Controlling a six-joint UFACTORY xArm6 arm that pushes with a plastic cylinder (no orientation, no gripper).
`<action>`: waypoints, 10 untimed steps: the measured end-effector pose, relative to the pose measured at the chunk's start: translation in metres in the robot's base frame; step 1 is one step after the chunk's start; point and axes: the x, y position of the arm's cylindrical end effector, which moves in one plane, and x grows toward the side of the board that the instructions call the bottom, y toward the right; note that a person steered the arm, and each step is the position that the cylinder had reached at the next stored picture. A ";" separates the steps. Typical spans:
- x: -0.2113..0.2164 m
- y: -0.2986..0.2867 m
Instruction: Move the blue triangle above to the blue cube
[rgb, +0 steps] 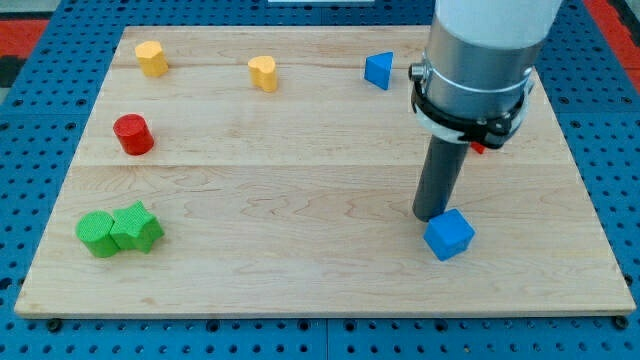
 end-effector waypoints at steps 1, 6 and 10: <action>-0.020 -0.026; -0.238 -0.063; -0.093 -0.224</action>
